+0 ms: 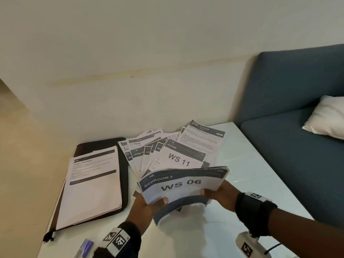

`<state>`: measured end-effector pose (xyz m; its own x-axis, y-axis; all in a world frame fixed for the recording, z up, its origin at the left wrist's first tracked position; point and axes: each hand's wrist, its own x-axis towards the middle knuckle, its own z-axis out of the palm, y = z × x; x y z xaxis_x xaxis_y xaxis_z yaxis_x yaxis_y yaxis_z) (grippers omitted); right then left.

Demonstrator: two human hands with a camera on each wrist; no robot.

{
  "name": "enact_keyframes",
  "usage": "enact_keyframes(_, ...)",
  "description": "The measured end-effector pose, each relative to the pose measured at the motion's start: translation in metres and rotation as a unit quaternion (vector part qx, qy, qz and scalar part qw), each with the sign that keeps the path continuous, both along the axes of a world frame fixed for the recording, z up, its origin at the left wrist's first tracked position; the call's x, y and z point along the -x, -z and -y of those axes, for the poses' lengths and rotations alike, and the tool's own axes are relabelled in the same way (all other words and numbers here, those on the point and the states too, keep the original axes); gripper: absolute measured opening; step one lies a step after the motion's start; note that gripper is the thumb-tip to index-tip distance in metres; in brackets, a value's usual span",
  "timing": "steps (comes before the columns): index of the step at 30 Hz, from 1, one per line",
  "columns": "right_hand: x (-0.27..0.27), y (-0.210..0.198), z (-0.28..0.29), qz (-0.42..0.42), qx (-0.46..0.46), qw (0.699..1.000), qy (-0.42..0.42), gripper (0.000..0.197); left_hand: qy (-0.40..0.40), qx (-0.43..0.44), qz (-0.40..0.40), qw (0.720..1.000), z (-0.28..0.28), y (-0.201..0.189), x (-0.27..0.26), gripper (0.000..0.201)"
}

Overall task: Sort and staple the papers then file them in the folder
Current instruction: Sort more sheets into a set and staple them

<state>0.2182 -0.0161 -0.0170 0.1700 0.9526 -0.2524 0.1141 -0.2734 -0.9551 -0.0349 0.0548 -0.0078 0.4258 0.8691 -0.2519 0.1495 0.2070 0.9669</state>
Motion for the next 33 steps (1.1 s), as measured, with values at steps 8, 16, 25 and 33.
enact_keyframes(8, 0.002, -0.001, 0.000, 0.021, 0.019, 0.999, -0.020, 0.032, 0.007, 0.032, -0.016, 0.999, -0.004, 0.003, -0.002, 0.049)
enact_keyframes(16, 0.011, 0.017, 0.009, 0.155, 0.086, 0.983, -0.047, 0.032, -0.028, 0.075, -0.024, 0.997, 0.003, 0.015, 0.000, 0.022)
enact_keyframes(25, 0.052, -0.017, -0.022, 0.034, 0.059, 0.998, -0.012, 0.040, -0.125, 0.089, -0.004, 0.988, -0.022, -0.002, 0.026, 0.019)
enact_keyframes(33, -0.016, 0.008, -0.089, 0.168, 0.205, 0.959, 0.103, 0.032, -0.204, -0.042, -0.087, 0.974, -0.055, -0.014, 0.072, 0.006)
